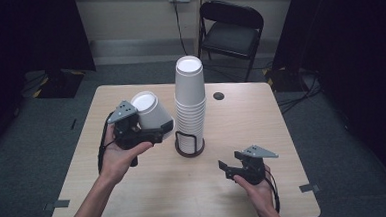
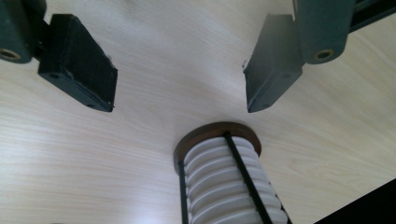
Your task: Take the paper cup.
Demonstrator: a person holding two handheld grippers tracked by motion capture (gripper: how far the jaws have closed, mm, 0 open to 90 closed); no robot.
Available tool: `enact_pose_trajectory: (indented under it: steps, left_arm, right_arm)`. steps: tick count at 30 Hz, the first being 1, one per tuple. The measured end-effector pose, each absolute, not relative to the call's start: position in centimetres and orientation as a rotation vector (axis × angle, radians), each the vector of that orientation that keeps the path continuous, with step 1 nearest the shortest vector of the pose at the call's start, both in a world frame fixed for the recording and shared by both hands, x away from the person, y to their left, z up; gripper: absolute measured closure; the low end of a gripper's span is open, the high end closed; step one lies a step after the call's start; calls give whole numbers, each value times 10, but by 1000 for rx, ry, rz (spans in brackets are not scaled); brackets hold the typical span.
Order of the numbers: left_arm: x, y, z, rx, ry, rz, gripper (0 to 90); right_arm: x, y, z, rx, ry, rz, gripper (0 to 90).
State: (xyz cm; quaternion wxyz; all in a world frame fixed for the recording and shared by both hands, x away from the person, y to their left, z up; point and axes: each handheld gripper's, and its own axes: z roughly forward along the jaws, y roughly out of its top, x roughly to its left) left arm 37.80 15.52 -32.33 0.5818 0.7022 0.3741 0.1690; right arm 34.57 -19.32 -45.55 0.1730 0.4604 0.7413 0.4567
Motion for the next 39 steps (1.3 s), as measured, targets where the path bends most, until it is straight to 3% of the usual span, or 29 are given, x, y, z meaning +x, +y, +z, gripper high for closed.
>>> enact_pose_trajectory:
  steps: [12, 27, 39]
  left_arm:
    - [373, 139, -346, 1693, 905, 289, 118]
    - [361, 123, -385, 1714, 922, 227, 117]
    - [357, 105, -407, 1732, 968, 88, 118]
  right_arm:
    - [341, -185, -454, 1202, 2135, 1316, 270]
    - [334, -170, -454, 1111, 2140, 1442, 367]
    - [324, -158, -454, 1032, 2122, 1543, 348]
